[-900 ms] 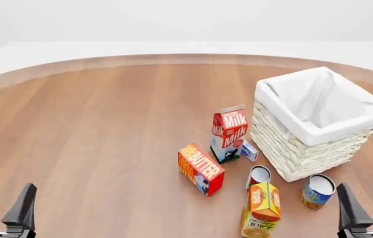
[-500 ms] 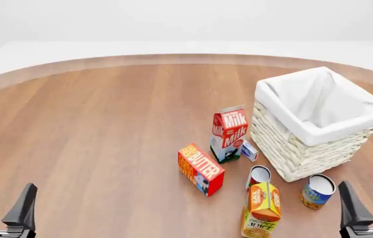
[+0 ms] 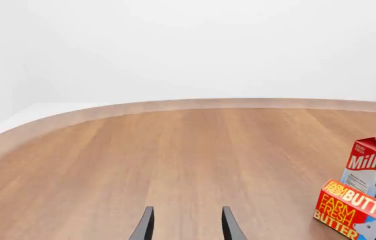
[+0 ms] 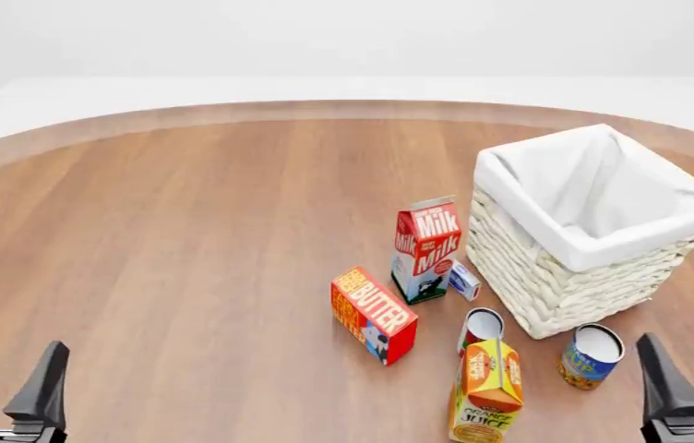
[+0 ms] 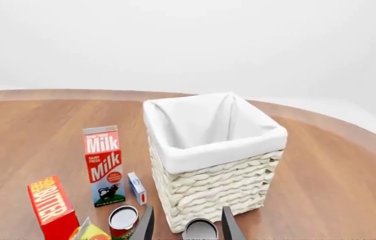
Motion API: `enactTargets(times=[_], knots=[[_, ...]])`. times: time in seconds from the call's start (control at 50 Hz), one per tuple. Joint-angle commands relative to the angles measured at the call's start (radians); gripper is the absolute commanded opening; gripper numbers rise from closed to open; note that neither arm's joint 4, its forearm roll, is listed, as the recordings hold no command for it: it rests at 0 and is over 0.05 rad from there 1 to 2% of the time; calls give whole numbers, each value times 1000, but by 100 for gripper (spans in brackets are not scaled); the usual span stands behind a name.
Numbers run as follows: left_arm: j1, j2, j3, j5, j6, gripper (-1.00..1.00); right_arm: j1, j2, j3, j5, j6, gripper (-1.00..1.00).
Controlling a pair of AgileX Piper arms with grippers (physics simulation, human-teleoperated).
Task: Pick up the alphabet soup, and put it in the basket.
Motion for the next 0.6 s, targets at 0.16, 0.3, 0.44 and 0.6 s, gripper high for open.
enactTargets(times=[0.16, 0.3, 0.44, 0.6], knots=[[0, 0, 0, 0, 0, 100, -10, -9, -28, 76, 2, 100], [0, 0, 0, 0, 0, 100, -29, -3, -18, 90, 0, 100], [0, 0, 0, 0, 0, 100, -48, 2, 6, 87, 9, 100], [0, 0, 0, 0, 0, 100, -57, 68, 48, 23, 1, 100]])
